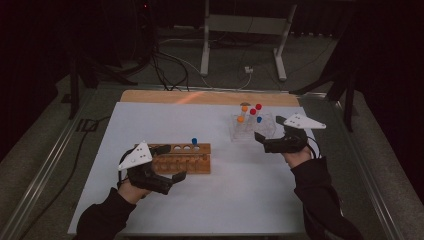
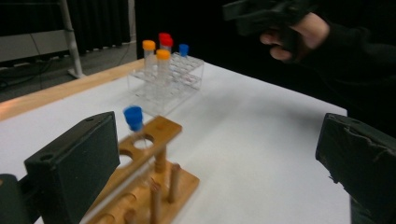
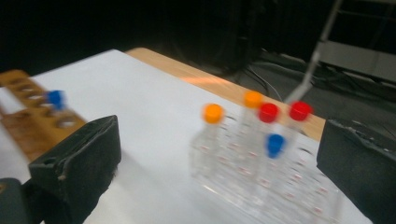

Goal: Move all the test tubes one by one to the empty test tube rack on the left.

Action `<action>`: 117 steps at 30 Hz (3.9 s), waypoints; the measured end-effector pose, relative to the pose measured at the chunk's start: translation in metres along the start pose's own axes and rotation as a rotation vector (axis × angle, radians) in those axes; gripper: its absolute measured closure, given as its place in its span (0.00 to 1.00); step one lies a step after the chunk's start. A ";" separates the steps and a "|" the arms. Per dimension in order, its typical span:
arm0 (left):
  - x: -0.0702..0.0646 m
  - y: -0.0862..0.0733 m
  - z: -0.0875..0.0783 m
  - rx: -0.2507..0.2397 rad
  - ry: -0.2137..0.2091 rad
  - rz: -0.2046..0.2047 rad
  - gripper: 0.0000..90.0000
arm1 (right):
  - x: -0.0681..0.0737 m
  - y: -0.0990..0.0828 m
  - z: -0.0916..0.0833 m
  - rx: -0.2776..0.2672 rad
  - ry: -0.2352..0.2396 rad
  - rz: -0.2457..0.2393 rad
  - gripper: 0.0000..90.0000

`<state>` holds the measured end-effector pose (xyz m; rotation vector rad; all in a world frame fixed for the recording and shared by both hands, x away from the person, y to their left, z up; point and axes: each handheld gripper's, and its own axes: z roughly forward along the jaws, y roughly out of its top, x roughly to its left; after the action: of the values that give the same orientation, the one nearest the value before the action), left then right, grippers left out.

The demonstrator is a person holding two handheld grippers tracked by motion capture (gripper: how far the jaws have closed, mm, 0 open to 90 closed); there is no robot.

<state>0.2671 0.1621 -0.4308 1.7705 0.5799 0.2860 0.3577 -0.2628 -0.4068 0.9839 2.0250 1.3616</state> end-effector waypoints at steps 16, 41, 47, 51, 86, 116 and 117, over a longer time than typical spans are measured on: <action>-0.012 -0.031 -0.011 0.026 0.014 0.017 0.01 | -0.027 -0.033 0.047 0.110 -0.117 0.074 0.39; -0.011 -0.032 -0.012 0.016 0.013 0.027 0.01 | -0.026 -0.036 0.082 0.211 -0.191 0.018 0.85; -0.010 -0.032 -0.012 0.019 0.007 0.018 0.01 | -0.026 -0.032 0.080 0.203 -0.188 0.008 0.86; -0.009 -0.033 -0.011 0.021 -0.002 0.012 0.01 | -0.026 -0.024 0.075 0.192 -0.179 -0.001 0.86; -0.016 -0.026 -0.008 0.030 -0.010 0.016 0.01 | 0.046 0.012 0.017 0.126 0.072 -0.158 0.86; -0.032 -0.010 0.003 0.047 -0.094 -0.004 0.06 | 0.159 -0.025 0.021 0.182 0.468 -0.234 0.86; -0.033 -0.009 0.003 0.047 -0.095 0.001 0.07 | 0.161 -0.026 0.022 0.184 0.475 -0.242 0.86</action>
<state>0.2387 0.1442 -0.4368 1.8190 0.5214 0.1885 0.2680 -0.1288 -0.4411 0.4871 2.5594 1.3876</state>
